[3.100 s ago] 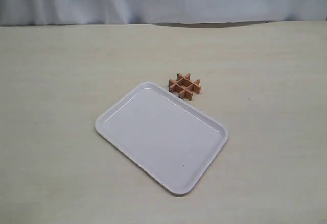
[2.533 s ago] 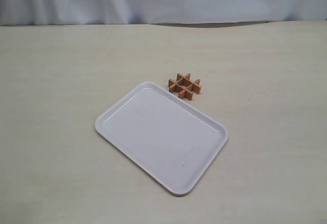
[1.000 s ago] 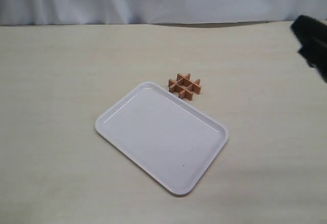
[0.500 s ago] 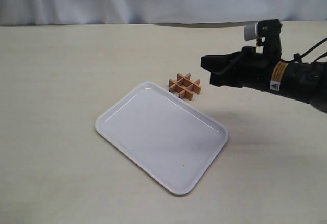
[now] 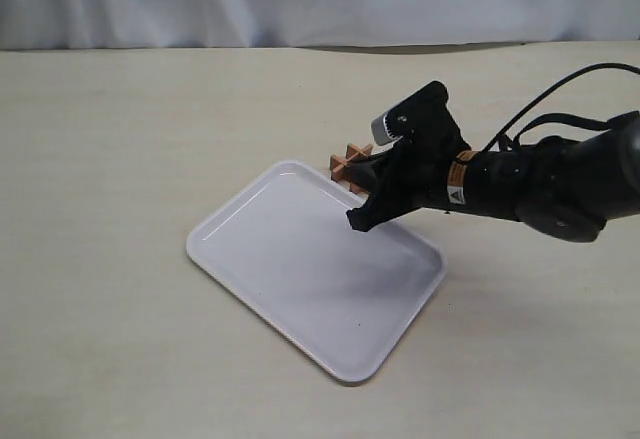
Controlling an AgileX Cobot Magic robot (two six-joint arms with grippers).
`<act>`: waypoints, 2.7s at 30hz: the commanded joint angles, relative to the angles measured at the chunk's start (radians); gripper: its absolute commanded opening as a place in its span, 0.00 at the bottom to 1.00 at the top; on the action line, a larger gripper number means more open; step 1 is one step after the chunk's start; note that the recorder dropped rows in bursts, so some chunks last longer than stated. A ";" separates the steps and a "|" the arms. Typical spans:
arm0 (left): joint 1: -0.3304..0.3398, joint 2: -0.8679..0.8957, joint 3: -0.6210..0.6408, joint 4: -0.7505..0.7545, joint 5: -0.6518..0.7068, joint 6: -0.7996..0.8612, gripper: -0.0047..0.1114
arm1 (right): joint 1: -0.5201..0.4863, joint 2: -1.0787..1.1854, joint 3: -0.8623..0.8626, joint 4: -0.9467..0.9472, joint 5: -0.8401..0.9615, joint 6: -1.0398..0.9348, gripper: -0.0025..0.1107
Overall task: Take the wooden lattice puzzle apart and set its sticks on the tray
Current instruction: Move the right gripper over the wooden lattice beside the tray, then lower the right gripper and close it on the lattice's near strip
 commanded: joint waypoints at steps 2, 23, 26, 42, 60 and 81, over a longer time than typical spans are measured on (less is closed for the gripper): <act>-0.009 -0.001 0.002 0.002 -0.013 -0.002 0.04 | 0.000 -0.004 -0.004 0.205 0.109 -0.060 0.06; -0.009 -0.001 0.002 0.002 -0.013 -0.002 0.04 | 0.002 0.113 -0.053 0.242 0.127 -0.059 0.34; -0.009 -0.001 0.002 0.002 -0.013 -0.002 0.04 | 0.002 0.119 -0.053 0.242 0.112 -0.059 0.34; -0.009 -0.001 0.002 0.002 -0.013 -0.002 0.04 | 0.000 0.152 -0.053 0.345 0.060 -0.172 0.34; -0.009 -0.001 0.002 0.002 -0.013 -0.002 0.04 | 0.000 0.152 -0.053 0.334 0.048 -0.193 0.06; -0.009 -0.001 0.002 0.002 -0.013 -0.002 0.04 | 0.000 -0.002 0.056 0.367 -0.114 -0.225 0.06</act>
